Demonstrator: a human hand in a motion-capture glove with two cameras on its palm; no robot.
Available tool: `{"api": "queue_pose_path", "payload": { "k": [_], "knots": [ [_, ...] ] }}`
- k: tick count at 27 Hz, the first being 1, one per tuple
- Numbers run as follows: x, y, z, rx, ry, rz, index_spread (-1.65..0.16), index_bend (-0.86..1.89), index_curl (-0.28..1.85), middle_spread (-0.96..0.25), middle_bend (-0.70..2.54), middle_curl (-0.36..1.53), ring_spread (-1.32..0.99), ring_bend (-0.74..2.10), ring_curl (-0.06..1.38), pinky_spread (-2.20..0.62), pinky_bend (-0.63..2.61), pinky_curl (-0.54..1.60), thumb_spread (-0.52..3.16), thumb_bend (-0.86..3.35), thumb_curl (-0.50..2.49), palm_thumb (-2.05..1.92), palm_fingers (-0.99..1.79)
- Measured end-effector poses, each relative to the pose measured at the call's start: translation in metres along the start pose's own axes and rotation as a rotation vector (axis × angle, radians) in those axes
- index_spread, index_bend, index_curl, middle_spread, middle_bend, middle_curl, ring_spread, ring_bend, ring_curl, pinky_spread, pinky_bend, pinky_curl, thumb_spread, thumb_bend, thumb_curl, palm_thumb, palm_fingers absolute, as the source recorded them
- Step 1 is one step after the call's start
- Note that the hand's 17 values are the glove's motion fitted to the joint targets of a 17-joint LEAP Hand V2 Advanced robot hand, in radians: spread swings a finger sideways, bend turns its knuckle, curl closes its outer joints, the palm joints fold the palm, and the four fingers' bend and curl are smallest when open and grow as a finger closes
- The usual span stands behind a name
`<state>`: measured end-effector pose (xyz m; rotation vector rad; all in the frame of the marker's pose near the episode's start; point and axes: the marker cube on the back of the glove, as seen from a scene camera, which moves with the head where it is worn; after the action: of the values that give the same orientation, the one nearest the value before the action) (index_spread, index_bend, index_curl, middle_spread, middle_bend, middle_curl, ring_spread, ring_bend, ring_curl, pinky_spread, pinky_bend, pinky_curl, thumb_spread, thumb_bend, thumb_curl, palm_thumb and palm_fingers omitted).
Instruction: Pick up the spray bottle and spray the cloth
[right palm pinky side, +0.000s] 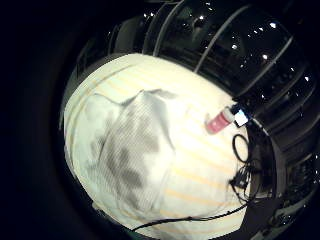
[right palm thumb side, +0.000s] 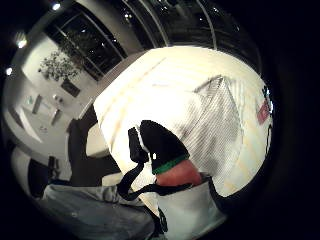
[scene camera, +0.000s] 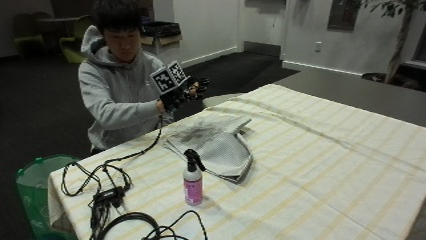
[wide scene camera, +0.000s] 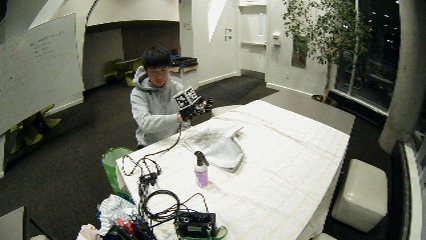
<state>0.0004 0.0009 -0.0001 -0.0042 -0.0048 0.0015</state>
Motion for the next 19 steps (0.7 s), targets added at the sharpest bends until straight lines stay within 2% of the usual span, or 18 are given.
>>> {"api": "queue_pose_path", "payload": {
  "k": [8,19],
  "knots": [
    [0.006,0.009,-0.001,0.018,-0.013,0.009,-0.35,0.13,0.06,-0.06,0.20,0.10,0.04,0.27,0.08,0.20,0.46,0.17,0.76,0.13,0.12,0.32,0.05],
    [0.042,0.036,-0.007,0.098,-0.042,0.076,-0.41,0.14,0.12,-0.06,0.23,0.18,0.05,0.30,0.13,0.25,0.48,0.23,0.98,0.07,0.18,0.36,0.03]
  ]
}}
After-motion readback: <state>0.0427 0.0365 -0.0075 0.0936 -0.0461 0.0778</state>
